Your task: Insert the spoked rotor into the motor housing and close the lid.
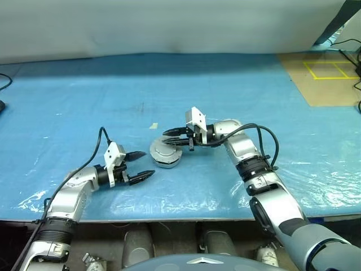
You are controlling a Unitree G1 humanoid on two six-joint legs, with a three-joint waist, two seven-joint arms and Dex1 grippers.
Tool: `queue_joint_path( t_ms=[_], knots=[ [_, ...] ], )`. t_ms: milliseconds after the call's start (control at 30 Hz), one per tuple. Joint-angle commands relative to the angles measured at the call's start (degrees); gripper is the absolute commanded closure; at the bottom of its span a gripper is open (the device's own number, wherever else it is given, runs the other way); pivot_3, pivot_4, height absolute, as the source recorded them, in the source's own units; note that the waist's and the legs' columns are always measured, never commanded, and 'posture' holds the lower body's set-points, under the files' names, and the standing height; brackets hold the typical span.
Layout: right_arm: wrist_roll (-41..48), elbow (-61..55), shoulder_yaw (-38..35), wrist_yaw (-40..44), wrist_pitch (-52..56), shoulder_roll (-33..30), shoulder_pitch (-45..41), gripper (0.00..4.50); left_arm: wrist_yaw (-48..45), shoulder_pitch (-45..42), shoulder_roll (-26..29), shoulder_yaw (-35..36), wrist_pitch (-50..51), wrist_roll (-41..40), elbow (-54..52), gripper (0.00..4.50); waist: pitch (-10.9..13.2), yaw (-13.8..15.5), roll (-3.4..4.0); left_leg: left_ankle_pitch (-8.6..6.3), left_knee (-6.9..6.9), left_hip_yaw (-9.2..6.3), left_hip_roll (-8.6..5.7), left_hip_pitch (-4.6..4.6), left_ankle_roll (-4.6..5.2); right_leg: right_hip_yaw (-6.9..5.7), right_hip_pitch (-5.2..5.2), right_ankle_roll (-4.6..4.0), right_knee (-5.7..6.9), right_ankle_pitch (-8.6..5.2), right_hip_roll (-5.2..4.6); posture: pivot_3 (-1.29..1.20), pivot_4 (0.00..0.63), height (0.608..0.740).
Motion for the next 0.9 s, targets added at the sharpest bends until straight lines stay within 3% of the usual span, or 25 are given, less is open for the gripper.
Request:
queue_joint_path(
  t_ms=[33,200,900],
  knots=[
    [2.44,-6.02,1.17,-0.10,2.26,0.20,1.46,1.83,-1.34,0.97,0.71,2.24,-1.23,-1.79,0.50,0.00,0.00,-0.07,0.00,0.00,-0.01,0.00,0.00,0.00,-0.01,0.00,0.00,0.00,0.00,0.00,0.00,0.00,0.150,0.740],
    [0.84,-2.86,1.65,-3.86,0.24,0.85,0.87,0.06,-2.27,1.15,0.54,2.25,-2.94,-1.01,2.52,0.00,0.00,-0.05,0.00,0.00,0.01,0.00,-0.02,0.03,-0.01,0.02,0.00,0.00,0.01,0.00,-0.01,0.00,0.150,0.740],
    [-0.89,4.32,4.99,-4.95,-3.66,0.45,1.22,0.03,-2.82,0.48,-0.56,1.66,-9.34,0.72,9.13,0.00,0.00,-0.05,-0.01,0.01,0.06,0.00,-0.06,0.08,-0.02,0.11,0.02,0.01,0.06,0.00,-0.02,0.00,0.150,0.740]
  ],
)
